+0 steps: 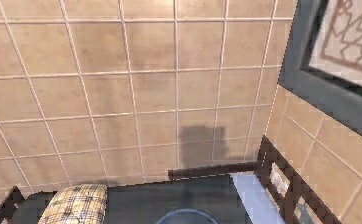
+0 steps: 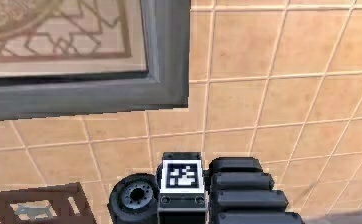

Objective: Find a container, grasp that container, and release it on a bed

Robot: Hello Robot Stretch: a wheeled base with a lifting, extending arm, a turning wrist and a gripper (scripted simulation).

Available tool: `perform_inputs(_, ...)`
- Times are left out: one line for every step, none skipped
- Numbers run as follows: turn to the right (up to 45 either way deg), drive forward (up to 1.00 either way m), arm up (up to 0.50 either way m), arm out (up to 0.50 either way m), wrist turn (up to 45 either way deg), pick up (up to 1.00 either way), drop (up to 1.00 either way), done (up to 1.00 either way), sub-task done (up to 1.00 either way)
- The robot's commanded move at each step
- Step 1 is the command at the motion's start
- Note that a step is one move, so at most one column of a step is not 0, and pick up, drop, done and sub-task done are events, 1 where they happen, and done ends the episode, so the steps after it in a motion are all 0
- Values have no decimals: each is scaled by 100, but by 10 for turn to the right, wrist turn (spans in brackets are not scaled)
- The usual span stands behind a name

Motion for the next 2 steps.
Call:
perform_inputs(-450,0,0,0,0,0,0,0,0)
perform_inputs(-420,0,0,0,0,0,0,0,0)
